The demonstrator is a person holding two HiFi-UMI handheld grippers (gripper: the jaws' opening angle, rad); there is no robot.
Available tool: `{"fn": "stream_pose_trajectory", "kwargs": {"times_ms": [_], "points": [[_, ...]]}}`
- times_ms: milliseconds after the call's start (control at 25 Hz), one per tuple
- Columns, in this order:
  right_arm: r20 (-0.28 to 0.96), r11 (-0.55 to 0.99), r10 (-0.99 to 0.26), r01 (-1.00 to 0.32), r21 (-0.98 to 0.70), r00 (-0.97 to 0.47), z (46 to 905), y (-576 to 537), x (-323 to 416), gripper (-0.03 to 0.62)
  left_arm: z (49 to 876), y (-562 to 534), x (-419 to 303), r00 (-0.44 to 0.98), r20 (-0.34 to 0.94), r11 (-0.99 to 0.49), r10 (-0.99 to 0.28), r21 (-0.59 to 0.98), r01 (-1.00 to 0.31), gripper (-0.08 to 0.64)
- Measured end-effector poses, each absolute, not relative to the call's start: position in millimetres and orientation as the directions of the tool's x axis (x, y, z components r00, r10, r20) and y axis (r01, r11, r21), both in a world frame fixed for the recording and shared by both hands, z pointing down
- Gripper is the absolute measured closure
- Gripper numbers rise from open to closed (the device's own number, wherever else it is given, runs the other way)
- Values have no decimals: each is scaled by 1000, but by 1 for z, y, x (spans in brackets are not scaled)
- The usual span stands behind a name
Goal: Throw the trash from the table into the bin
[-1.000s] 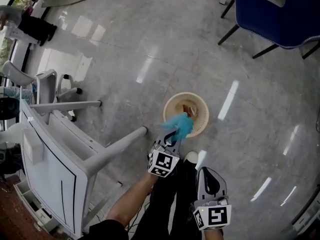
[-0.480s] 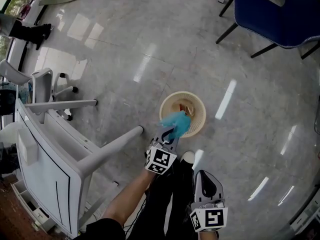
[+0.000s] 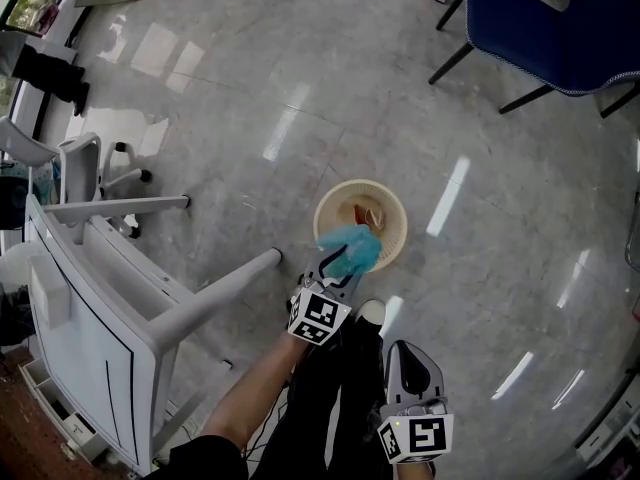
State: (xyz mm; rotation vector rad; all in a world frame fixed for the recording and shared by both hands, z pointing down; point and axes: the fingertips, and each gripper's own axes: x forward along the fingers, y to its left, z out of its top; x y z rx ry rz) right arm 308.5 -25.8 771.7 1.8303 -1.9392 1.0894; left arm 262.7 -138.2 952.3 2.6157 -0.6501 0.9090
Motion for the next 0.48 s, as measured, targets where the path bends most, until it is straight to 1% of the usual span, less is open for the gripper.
{"fn": "stream_pose_trajectory", "kwargs": {"times_ms": [80,200,480], "points": [[651,-82,-740,-937,-339,-171,773,-25,310,583,954,-139,264,695,647,-853,-314,130,-506,359],[650,-80,-740,-937,-340,-172,774,-25,312,583,955,-141,265,691,650,-851,-316,128,-510,331],[647,-79,-742,-936,-342,-174,774,-25,317,583,958,-141,268,686,657,-850,-311,130,-510,310]]}}
